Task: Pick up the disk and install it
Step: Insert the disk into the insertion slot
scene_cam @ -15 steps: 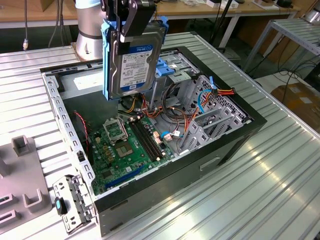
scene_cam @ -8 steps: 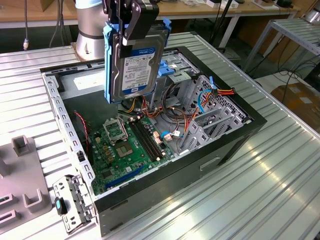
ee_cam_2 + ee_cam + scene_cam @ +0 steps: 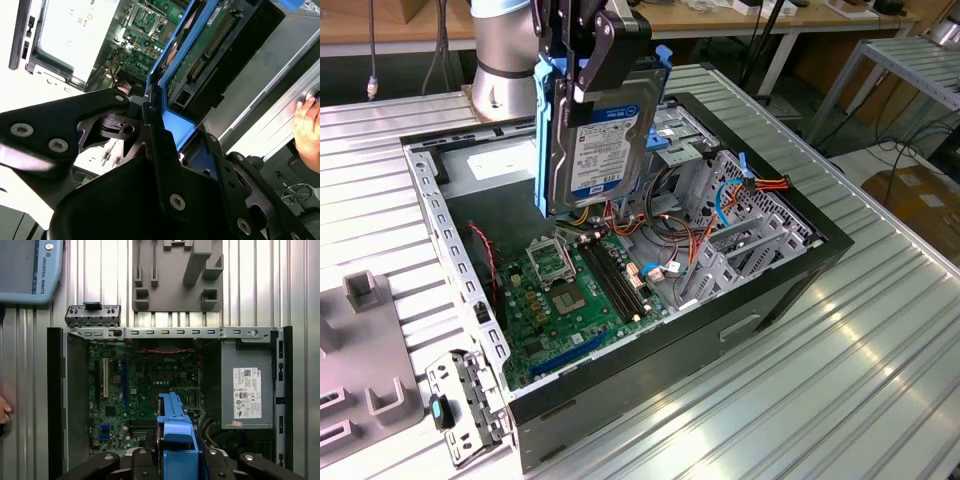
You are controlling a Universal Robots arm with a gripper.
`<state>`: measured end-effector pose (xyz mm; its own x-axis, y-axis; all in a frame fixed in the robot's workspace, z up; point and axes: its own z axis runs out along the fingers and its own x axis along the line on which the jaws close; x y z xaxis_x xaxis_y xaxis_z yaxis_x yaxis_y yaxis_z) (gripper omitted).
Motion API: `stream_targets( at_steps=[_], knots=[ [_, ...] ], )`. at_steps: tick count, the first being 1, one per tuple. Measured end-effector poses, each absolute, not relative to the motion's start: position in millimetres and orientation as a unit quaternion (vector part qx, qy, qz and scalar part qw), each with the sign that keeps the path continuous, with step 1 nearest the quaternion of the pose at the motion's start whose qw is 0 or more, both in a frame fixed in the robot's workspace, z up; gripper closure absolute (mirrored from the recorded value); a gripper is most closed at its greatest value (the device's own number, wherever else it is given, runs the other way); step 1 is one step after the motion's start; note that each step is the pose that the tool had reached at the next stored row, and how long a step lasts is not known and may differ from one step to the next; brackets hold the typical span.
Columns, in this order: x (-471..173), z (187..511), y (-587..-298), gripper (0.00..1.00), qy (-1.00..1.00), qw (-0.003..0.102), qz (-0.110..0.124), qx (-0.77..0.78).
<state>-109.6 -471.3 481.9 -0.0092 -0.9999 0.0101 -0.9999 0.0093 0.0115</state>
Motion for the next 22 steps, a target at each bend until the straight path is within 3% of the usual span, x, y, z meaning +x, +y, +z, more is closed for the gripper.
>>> stream_targets(
  at_steps=[22],
  knots=[
    [-109.6,482.0,-501.1,0.63,-0.71,0.008,0.0,0.704]
  ],
)
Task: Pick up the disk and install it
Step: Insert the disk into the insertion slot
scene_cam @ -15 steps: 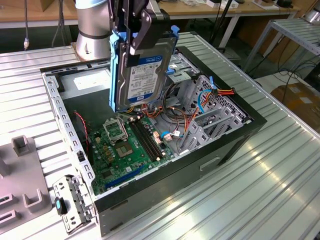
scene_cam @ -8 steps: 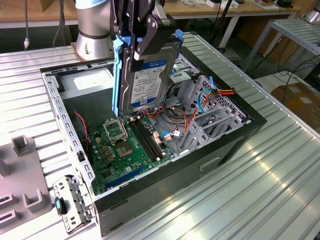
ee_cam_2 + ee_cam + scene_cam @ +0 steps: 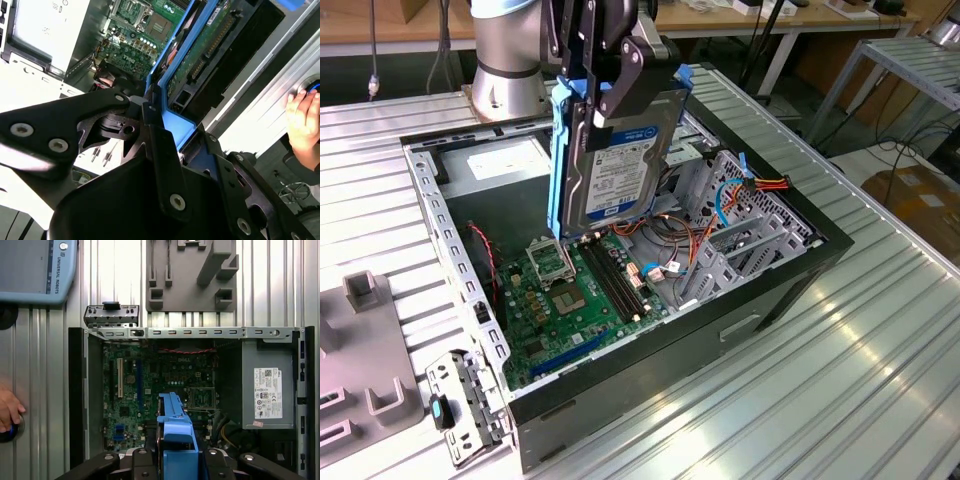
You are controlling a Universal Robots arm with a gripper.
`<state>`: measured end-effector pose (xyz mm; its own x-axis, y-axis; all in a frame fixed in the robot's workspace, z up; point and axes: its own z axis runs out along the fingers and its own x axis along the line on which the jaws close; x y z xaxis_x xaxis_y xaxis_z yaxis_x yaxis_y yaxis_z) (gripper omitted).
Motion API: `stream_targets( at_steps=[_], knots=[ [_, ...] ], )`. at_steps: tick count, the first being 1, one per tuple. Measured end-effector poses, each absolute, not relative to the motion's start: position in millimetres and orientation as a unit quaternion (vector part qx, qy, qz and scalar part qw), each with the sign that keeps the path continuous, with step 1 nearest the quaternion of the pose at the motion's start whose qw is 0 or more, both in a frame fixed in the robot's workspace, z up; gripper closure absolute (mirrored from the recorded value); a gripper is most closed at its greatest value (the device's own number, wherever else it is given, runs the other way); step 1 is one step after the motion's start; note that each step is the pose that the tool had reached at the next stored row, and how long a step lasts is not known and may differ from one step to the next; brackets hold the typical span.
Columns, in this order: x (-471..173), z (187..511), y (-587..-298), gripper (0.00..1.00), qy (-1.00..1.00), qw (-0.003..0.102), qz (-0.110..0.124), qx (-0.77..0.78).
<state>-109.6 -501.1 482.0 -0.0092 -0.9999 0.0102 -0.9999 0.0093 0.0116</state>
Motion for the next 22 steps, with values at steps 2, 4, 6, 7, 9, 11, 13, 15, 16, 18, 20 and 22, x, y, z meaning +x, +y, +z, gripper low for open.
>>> stream_targets(
  at_steps=[2,4,6,7,9,11,13,15,16,18,20,22],
  knots=[
    [-109.6,482.0,-501.7,0.63,-0.71,0.008,-0.001,0.704],
    [-109.6,482.0,-501.7,0.63,-0.71,0.008,-0.001,0.704],
    [-109.6,481.9,-501.8,0.63,-0.71,0.008,-0.001,0.704],
    [-109.6,482.0,-501.8,0.63,-0.71,0.008,0.0,0.704],
    [-109.6,482.0,-502.2,0.63,-0.71,0.008,-0.001,0.704],
    [-109.6,482.0,-502.9,0.63,-0.71,0.008,0.0,0.704],
    [-109.5,482.0,-504.1,0.63,-0.71,0.008,0.0,0.704],
    [-109.6,481.9,-506.4,0.63,-0.71,0.008,-0.001,0.704],
    [-109.6,481.9,-509.1,0.63,-0.71,0.008,0.0,0.704],
    [-109.6,481.8,-513.2,0.63,-0.71,0.008,0.0,0.704],
    [-109.4,481.7,-516.7,0.63,-0.71,0.008,-0.001,0.704],
    [-108.1,481.6,-518.5,0.63,-0.71,0.008,-0.001,0.704]
  ],
)
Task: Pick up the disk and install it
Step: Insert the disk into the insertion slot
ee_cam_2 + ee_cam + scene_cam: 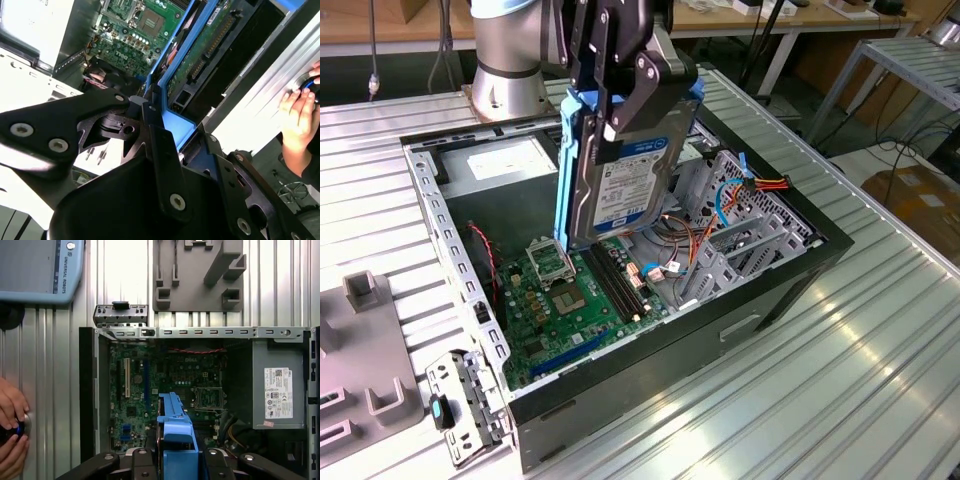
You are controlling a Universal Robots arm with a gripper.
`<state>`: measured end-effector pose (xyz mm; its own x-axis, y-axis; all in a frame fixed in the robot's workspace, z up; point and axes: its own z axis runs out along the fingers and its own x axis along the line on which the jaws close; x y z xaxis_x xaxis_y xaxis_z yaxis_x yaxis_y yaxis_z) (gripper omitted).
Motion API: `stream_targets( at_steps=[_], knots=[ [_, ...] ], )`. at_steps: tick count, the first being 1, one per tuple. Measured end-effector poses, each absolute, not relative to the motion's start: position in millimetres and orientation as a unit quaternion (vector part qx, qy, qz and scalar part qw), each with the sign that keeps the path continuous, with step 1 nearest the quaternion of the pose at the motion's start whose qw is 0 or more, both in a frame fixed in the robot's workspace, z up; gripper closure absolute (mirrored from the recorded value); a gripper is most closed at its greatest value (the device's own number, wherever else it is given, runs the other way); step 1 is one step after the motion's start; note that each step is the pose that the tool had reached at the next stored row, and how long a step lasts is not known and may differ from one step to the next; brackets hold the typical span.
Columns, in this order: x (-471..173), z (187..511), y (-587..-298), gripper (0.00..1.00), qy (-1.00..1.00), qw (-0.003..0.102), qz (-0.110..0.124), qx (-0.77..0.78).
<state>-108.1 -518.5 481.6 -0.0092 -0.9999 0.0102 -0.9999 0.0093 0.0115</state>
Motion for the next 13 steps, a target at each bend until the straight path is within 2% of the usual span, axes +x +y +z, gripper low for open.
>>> stream_targets(
  at_steps=[13],
  knots=[
    [-67.0,480.4,-521.0,0.63,-0.71,0.008,-0.001,0.704]
  ],
)
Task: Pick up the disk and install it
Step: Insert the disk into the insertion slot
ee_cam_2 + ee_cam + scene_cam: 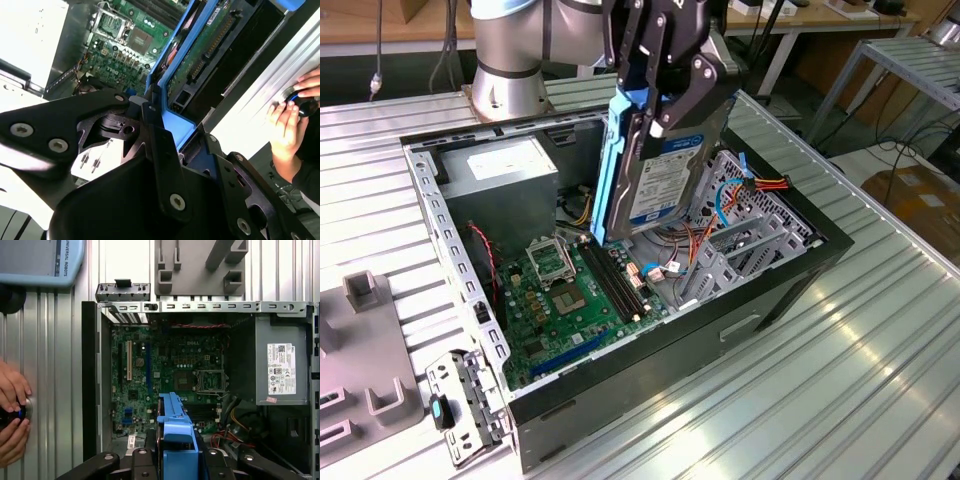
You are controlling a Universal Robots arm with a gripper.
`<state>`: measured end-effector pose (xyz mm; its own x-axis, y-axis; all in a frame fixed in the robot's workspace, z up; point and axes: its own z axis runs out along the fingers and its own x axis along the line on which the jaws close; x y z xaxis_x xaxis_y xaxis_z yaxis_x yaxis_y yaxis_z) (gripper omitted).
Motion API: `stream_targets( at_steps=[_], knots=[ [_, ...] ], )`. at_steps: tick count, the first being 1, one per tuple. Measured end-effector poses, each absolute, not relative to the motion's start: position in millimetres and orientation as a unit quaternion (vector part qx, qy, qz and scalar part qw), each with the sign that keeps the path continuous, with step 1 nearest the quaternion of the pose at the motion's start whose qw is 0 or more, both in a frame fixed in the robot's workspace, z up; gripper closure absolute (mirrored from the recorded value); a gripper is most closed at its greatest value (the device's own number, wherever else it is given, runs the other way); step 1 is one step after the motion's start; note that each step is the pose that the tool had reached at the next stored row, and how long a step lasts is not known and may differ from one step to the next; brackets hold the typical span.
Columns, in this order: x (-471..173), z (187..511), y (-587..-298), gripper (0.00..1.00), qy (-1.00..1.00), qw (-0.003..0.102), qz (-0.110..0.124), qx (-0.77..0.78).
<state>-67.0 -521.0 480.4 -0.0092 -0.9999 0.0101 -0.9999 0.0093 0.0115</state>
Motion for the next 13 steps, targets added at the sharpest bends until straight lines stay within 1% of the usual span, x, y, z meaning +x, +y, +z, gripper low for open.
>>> stream_targets(
  at_steps=[7,13],
  knots=[
    [-41.4,479.6,-521.0,0.63,-0.71,0.008,0.0,0.704],
    [-38.4,479.5,-521.0,0.63,-0.71,0.008,0.0,0.704]
  ],
)
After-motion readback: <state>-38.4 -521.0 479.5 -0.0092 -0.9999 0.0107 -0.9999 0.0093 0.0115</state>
